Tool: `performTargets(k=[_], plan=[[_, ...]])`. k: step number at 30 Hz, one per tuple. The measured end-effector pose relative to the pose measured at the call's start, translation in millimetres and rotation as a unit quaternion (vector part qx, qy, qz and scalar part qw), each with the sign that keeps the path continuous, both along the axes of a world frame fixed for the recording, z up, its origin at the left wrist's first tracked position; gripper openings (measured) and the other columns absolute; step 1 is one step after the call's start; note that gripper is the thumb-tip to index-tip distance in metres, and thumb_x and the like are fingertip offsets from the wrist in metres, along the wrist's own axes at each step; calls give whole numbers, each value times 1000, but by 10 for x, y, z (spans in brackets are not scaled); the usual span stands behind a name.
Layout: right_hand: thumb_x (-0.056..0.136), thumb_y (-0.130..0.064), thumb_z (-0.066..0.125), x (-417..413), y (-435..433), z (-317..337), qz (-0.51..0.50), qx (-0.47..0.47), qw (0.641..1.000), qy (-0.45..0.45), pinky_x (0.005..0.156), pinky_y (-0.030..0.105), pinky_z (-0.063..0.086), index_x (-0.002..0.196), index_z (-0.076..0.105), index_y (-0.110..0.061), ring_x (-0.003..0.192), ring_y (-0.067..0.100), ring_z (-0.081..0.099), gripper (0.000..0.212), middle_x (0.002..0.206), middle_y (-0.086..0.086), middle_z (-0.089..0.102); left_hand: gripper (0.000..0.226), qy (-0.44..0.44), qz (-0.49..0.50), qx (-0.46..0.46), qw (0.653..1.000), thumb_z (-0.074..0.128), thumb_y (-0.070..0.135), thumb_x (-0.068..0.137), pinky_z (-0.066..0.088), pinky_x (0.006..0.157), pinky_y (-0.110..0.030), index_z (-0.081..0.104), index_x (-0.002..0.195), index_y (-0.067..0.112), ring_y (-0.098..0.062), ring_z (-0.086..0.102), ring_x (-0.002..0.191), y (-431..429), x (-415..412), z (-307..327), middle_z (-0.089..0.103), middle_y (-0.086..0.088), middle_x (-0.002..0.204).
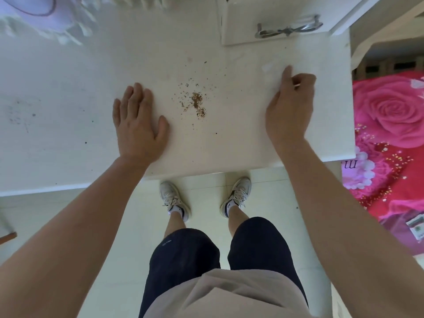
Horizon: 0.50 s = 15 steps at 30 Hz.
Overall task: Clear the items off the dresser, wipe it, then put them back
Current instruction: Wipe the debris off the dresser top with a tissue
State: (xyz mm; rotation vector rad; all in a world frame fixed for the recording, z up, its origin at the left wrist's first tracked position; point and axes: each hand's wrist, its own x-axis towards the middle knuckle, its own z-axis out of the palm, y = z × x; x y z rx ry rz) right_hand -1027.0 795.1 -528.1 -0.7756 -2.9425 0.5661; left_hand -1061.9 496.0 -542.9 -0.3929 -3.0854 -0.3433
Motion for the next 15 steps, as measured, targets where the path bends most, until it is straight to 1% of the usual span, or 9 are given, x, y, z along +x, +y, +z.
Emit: performTargets(k=[3, 6, 9, 11, 12, 14, 15], plan=[[92, 0, 40, 12, -544, -1, 52, 3, 998, -18, 93, 31, 40, 151, 28, -4, 110, 30, 45, 61, 132, 17, 41, 59, -14, -9, -3, 1000, 42, 33, 91, 12, 119, -46, 40, 143, 5, -31, 25, 144, -34, -16, 52, 34, -15, 153], [92, -2, 40, -80, -1136, -4, 90, -1, 995, -38, 99, 30, 39, 152, 23, -1, 110, 29, 45, 62, 134, 18, 38, 58, -29, -37, 5, 999, 38, 29, 90, 16, 116, -46, 42, 143, 7, -30, 27, 143, -133, -55, 125, 35, -13, 153], [93, -3, 40, -209, -1618, 10, 102, -13, 994, -49, 101, 30, 37, 152, 21, -1, 110, 29, 45, 62, 135, 16, 37, 54, -39, -66, 18, 997, 36, 25, 91, 21, 112, -44, 45, 141, 7, -27, 31, 141, -333, -97, 193, 38, -12, 152], [92, 0, 41, -291, -1858, 40, 123, -42, 990, -46, 98, 30, 39, 151, 26, -2, 109, 29, 47, 60, 133, 15, 37, 51, -31, -47, 8, 998, 38, 24, 93, 23, 110, -46, 45, 141, 9, -30, 32, 140, -549, -102, 217, 37, -14, 152], [92, 1, 42, -325, -1938, 63, 128, -69, 989, -40, 95, 29, 41, 149, 31, -4, 107, 29, 49, 58, 131, 15, 38, 50, -32, -31, 0, 999, 39, 23, 94, 21, 110, -47, 43, 142, 10, -32, 29, 141, -667, -110, 223, 34, -15, 153], [94, -1, 45, -356, -2006, 123, 110, -136, 984, -13, 92, 29, 44, 143, 44, -6, 102, 28, 54, 49, 126, 14, 42, 50, -46, -16, -19, 999, 38, 25, 97, 16, 114, -51, 37, 146, 12, -34, 21, 144, -880, -159, 229, 25, -17, 157], [96, -3, 46, -344, -2005, 152, 89, -161, 983, 19, 92, 28, 44, 141, 49, -7, 101, 27, 55, 45, 124, 14, 44, 51, -54, -18, -34, 998, 37, 27, 98, 13, 115, -53, 34, 147, 12, -34, 17, 145, -969, -194, 230, 22, -17, 158]])
